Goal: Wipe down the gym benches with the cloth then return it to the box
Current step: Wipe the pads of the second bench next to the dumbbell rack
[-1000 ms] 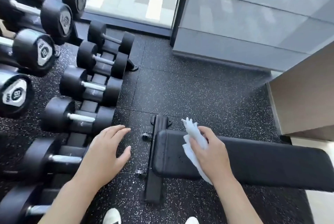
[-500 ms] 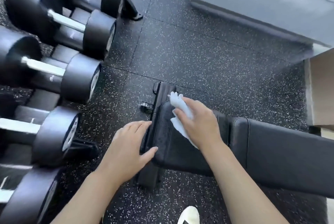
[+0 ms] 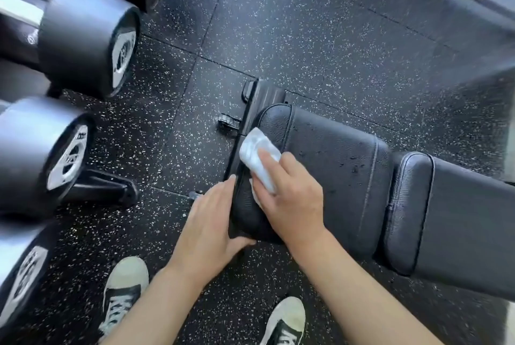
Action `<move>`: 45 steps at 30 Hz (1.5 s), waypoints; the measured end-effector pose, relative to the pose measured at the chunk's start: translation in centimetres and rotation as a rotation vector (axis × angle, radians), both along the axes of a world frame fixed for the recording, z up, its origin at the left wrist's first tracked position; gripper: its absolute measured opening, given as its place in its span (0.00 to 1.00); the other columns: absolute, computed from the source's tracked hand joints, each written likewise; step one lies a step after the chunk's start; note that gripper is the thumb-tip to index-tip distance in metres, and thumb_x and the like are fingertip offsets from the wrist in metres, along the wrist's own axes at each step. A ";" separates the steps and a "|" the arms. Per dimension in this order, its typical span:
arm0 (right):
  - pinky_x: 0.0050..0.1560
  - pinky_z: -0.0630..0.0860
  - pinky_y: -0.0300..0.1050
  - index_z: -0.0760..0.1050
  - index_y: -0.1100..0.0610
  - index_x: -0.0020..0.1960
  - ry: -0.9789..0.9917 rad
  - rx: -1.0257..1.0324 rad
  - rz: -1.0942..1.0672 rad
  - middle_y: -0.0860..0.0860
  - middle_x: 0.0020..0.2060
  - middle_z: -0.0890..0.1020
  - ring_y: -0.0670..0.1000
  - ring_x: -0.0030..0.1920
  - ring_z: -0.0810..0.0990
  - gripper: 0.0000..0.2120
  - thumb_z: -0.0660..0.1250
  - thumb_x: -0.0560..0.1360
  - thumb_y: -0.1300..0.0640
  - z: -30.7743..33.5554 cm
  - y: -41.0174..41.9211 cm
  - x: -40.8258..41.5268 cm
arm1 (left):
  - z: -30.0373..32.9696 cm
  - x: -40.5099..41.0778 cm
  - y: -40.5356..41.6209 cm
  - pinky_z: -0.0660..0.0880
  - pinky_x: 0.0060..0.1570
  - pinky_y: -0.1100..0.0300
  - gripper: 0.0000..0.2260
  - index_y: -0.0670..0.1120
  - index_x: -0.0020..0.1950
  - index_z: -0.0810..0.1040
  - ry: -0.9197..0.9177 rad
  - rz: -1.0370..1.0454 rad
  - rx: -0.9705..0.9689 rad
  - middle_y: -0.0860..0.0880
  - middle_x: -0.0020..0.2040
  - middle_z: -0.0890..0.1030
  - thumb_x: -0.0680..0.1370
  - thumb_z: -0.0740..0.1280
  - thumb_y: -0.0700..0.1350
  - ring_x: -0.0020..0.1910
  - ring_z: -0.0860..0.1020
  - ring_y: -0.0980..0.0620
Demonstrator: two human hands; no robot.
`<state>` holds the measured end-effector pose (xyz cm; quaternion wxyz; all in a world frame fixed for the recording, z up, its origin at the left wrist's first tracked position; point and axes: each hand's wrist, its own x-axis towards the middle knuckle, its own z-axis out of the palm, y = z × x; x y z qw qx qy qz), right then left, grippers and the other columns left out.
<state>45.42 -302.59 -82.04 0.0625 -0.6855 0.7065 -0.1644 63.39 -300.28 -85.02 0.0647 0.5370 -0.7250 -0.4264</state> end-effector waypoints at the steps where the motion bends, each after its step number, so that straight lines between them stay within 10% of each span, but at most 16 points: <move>1: 0.34 0.71 0.48 0.81 0.55 0.64 -0.024 0.009 0.056 0.50 0.39 0.72 0.53 0.36 0.72 0.18 0.70 0.78 0.49 0.0 2.1 0.2 | -0.3 0.1 0.2 0.61 0.80 0.51 0.52 0.52 0.84 0.57 0.033 0.016 0.021 0.57 0.77 0.68 0.67 0.83 0.58 0.79 0.63 0.57; 8: 0.30 0.74 0.53 0.83 0.59 0.63 0.069 -0.012 0.323 0.53 0.38 0.74 0.56 0.34 0.74 0.18 0.71 0.78 0.50 0.2 3.7 -0.9 | -0.8 -0.1 0.4 0.68 0.76 0.50 0.45 0.52 0.79 0.65 0.108 0.094 0.045 0.60 0.73 0.71 0.67 0.82 0.56 0.75 0.67 0.61; 16: 0.38 0.64 0.46 0.81 0.56 0.54 0.145 0.073 -0.104 0.53 0.44 0.77 0.58 0.40 0.79 0.15 0.67 0.80 0.44 -0.2 -14.5 -3.2 | -0.2 -0.7 0.3 0.63 0.80 0.50 0.59 0.55 0.85 0.50 0.054 0.080 0.085 0.60 0.82 0.61 0.64 0.83 0.62 0.82 0.58 0.60; 25: 0.33 0.73 0.51 0.82 0.57 0.63 0.014 0.008 0.246 0.52 0.41 0.74 0.55 0.37 0.74 0.17 0.68 0.79 0.48 0.1 2.7 0.2 | 0.2 -0.7 0.0 0.75 0.66 0.52 0.41 0.58 0.72 0.66 0.099 0.126 0.087 0.68 0.64 0.72 0.64 0.81 0.64 0.65 0.72 0.64; 35: 0.35 0.66 0.45 0.82 0.54 0.51 0.091 -0.012 -0.158 0.53 0.43 0.78 0.57 0.36 0.77 0.12 0.68 0.78 0.45 -1.1 -14.1 -2.5 | 0.1 -0.8 0.5 0.57 0.82 0.55 0.61 0.57 0.86 0.44 0.095 0.106 0.103 0.63 0.84 0.53 0.65 0.80 0.68 0.82 0.51 0.65; 45: 0.34 0.65 0.51 0.81 0.55 0.65 0.056 -0.072 0.112 0.51 0.38 0.72 0.55 0.33 0.70 0.18 0.69 0.80 0.47 -0.9 2.2 -3.0 | 3.0 -4.3 -3.8 0.66 0.77 0.55 0.23 0.52 0.81 0.66 0.181 0.342 0.031 0.58 0.77 0.70 0.85 0.61 0.45 0.76 0.67 0.62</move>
